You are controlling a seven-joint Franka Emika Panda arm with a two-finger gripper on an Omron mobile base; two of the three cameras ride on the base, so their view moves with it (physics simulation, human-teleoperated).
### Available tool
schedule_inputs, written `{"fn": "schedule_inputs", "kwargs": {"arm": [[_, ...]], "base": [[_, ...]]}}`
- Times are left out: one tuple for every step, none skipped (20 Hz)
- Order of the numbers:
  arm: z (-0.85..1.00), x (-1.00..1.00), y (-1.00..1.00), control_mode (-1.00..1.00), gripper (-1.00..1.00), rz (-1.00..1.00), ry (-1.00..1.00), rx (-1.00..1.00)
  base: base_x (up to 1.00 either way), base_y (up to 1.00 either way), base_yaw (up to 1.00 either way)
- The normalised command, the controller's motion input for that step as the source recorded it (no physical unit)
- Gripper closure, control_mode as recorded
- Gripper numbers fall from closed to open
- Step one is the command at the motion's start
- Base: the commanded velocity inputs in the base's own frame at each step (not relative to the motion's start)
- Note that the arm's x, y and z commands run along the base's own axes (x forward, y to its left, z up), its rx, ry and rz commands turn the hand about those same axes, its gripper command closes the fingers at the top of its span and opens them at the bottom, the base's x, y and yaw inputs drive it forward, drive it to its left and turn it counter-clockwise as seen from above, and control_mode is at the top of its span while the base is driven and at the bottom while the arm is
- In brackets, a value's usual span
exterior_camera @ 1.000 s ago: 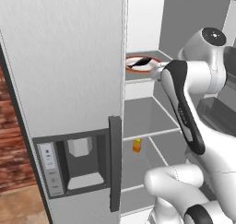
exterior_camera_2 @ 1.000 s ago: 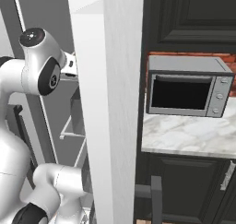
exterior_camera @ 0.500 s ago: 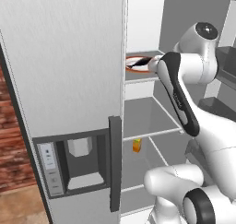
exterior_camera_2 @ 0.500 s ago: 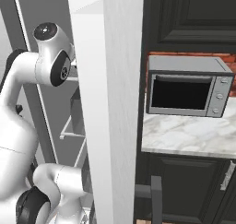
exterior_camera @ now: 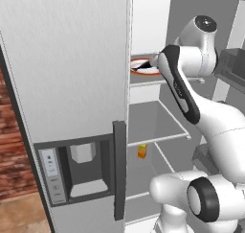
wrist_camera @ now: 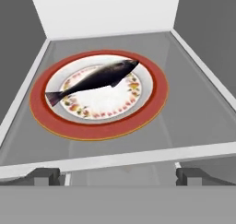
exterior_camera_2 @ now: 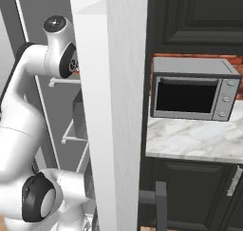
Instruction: Retrieve the fish from the fridge and place it on the saucepan with marinade on the stove.
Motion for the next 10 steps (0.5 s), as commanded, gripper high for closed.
{"fn": "schedule_inputs", "kwargs": {"arm": [[0.00, 0.29, 0.00, -1.00, -1.00, -0.01, 0.01, 0.00], [0.00, 0.31, 0.00, -1.00, -1.00, -0.01, 0.02, 0.00], [0.00, 0.38, 0.00, -1.00, -1.00, -0.02, 0.03, 0.00], [0.00, 0.38, 0.00, -1.00, -1.00, -0.03, 0.04, 0.00], [0.00, 0.34, 0.00, -1.00, -1.00, -0.02, 0.05, 0.00], [0.00, 0.36, 0.05, -1.00, -1.00, -0.03, 0.05, 0.00], [0.00, 0.34, 0.09, -1.00, -1.00, -0.04, 0.05, 0.00], [0.00, 0.30, 0.09, -1.00, -1.00, -0.04, 0.04, 0.00], [-0.01, 0.27, 0.10, -1.00, -1.00, -0.04, 0.05, 0.00], [-0.01, 0.28, 0.15, -1.00, -1.00, -0.05, 0.05, 0.00]], "base": [[0.00, 0.00, 0.00], [0.00, 0.00, 0.00], [0.00, 0.00, 0.00], [0.00, 0.00, 0.00], [0.00, 0.00, 0.00], [0.00, 0.00, 0.00], [0.00, 0.00, 0.00], [0.00, 0.00, 0.00], [0.00, 0.00, 0.00], [0.00, 0.00, 0.00]]}}
